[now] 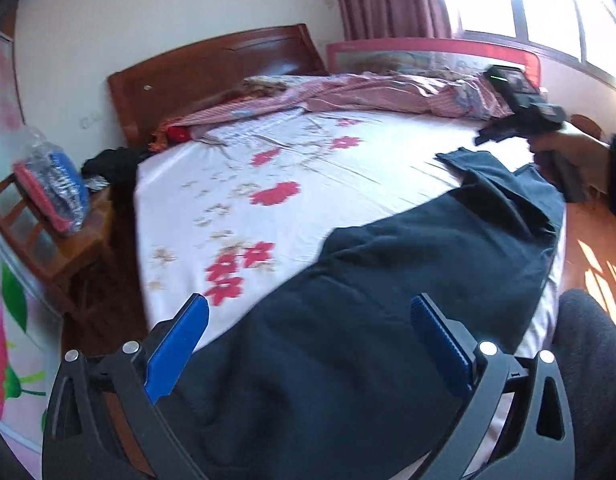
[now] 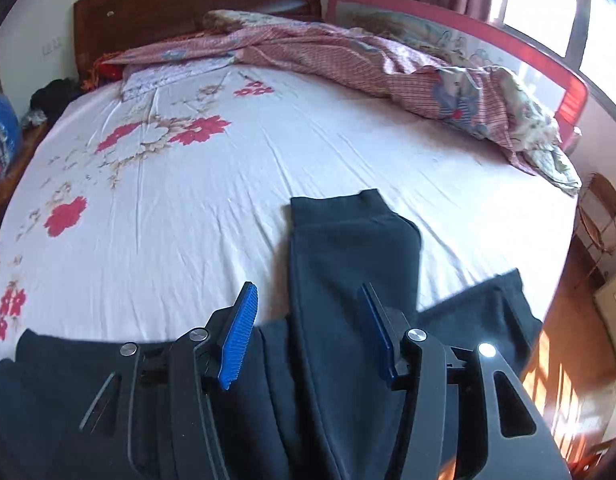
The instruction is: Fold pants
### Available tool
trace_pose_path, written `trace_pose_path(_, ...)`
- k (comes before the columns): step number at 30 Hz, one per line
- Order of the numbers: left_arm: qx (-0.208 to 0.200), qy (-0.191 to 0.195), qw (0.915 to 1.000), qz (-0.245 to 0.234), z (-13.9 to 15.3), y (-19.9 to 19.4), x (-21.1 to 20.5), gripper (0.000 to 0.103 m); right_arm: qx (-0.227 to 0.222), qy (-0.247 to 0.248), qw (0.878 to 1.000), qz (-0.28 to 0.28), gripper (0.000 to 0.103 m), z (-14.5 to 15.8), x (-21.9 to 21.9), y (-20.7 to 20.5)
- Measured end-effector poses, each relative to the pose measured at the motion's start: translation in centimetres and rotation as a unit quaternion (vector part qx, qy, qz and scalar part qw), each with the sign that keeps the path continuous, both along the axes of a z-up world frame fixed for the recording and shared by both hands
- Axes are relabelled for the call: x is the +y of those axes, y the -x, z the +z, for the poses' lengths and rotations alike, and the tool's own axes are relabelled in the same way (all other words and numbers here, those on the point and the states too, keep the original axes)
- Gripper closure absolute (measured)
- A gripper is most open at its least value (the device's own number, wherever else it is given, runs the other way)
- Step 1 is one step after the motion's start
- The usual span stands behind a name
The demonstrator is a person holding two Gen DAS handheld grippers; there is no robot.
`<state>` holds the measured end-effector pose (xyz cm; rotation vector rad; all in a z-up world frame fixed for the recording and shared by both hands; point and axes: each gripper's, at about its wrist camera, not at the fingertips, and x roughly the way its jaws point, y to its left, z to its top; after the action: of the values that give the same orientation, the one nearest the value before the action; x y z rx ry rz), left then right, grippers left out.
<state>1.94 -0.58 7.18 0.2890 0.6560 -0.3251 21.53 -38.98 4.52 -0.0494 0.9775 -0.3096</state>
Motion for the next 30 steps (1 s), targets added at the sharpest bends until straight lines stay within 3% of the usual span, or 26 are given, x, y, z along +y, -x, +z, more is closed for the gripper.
trace_pose_path(1, 0.009, -0.003, 0.9999, -0.006, -0.7, -0.1, -1.3, 0.002, 0.01, 0.022, 1.0, 0.001, 0.051, -0.9, -0.1, -1.8)
trace_pose_path(4, 0.052, -0.018, 0.9981, -0.028, -2.9, -0.1, -4.2, 0.002, 0.053, 0.027, 0.998, -0.007, 0.051, -3.5, -0.4, -5.2)
trace_pose_path(10, 0.087, -0.033, 0.9947, -0.043, -4.8, 0.3, -4.5, 0.002, 0.1, 0.083, 0.991, 0.026, 0.051, -7.4, 0.1, -6.0)
trace_pose_path(11, 0.094, -0.032, 0.9944, -0.038, -5.1, -0.1, -4.3, 0.002, 0.094, 0.075, 0.992, 0.026, 0.059, -7.4, -0.2, -6.0)
trace_pose_path(12, 0.102, -0.029, 0.9939, -0.033, -5.3, -0.4, -4.1, 0.002, 0.095, 0.06, 0.993, 0.025, 0.074, -7.5, -0.4, -6.0)
trace_pose_path(14, 0.117, -0.017, 0.9927, -0.025, -5.6, -1.0, -3.9, 0.002, 0.086, 0.027, 0.996, 0.017, 0.095, -7.0, -1.1, -5.9)
trace_pose_path(17, 0.125, -0.014, 0.9918, -0.024, -6.2, -1.2, -4.1, 0.002, 0.03, -0.049, 0.998, -0.008, 0.097, -4.2, -3.2, -4.6)
trace_pose_path(19, 0.12, -0.033, 0.9919, -0.025, -6.7, -1.2, -4.3, 0.002, -0.019, -0.107, 0.994, -0.032, 0.097, -1.7, -5.5, -2.9)
trace_pose_path(23, 0.135, -0.056, 0.989, -0.018, -8.6, -1.4, -4.0, 0.002, -0.108, -0.21, 0.968, -0.089, 0.097, 2.3, -11.7, 2.8)
trace_pose_path(25, 0.151, -0.056, 0.9868, -0.009, -9.4, -1.5, -3.4, 0.002, -0.148, -0.265, 0.944, -0.126, 0.097, 3.0, -15.6, 6.3)
trace_pose_path(30, 0.163, -0.041, 0.9858, -0.006, -9.6, -1.1, -2.4, 0.002, -0.206, -0.347, 0.89, -0.211, 0.097, 0.3, -23.8, 15.0)
